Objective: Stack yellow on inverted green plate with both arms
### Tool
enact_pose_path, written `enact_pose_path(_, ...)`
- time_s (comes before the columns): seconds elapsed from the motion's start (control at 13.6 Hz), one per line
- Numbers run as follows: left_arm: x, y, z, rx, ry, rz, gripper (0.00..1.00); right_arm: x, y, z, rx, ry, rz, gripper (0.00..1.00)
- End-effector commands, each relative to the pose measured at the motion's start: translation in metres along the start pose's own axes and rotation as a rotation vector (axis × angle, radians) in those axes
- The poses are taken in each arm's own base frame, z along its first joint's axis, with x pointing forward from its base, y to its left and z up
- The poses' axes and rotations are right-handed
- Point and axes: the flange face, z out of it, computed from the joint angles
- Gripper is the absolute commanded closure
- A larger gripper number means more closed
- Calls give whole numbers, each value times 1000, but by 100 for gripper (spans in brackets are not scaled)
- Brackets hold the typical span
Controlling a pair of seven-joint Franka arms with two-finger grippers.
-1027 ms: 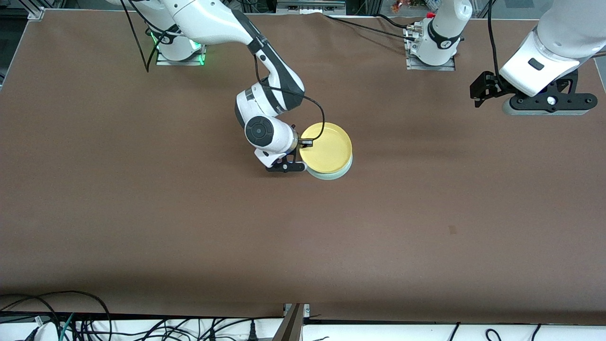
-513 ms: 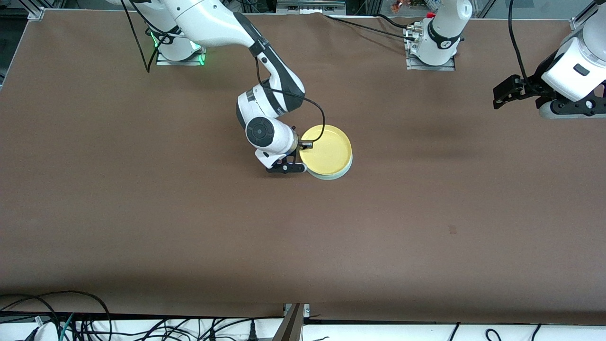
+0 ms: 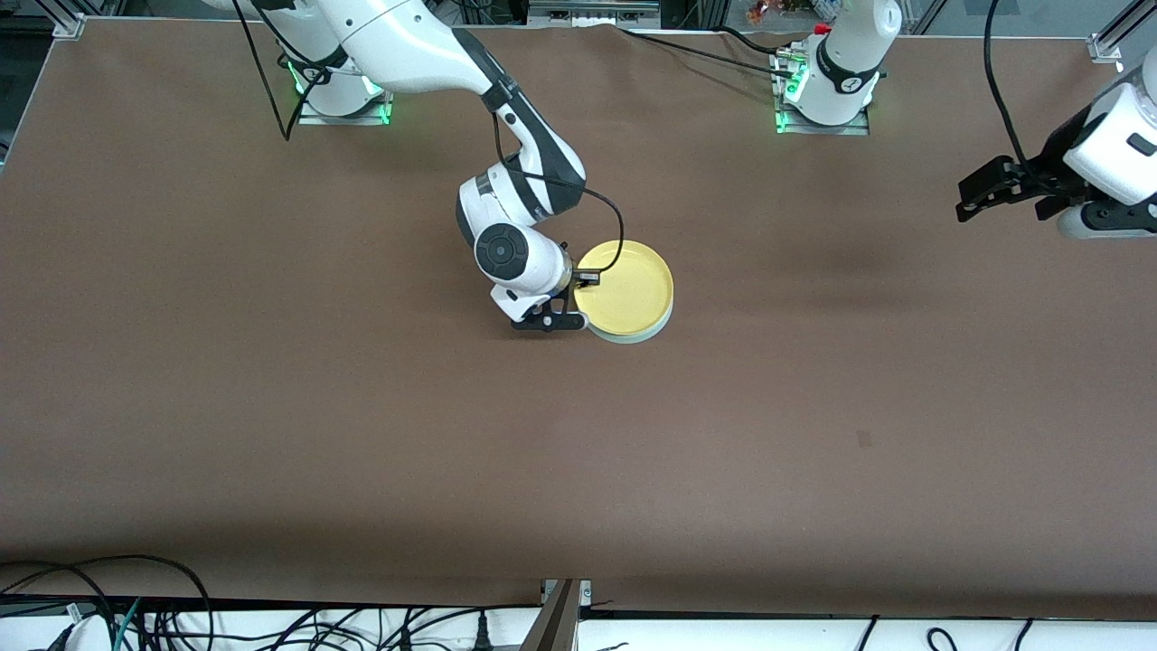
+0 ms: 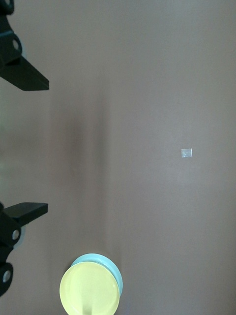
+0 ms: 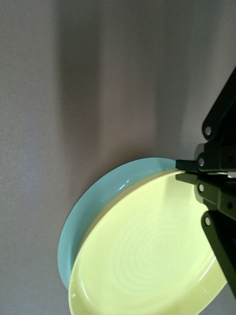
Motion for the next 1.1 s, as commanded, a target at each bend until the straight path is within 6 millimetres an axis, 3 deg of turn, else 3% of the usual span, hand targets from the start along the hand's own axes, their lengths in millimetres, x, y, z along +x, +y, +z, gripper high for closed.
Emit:
enact_pose_path(0.0,2,-4,-18,-26,38,31,0,-4,-5,6,8,6,13,100)
enact_pose_path(0.37,3,-18,-19,-20,36,-6,0,-3,-5,8,9,12,13,100)
enact_pose_path(0.66,-4,-33,0,-18,-90,-18,0,-3,-5,9,9,12,15,100)
enact_pose_path(1.03,-1,-24,2,-17,-92,-16,0,-2,-5,10,10,19,14,100)
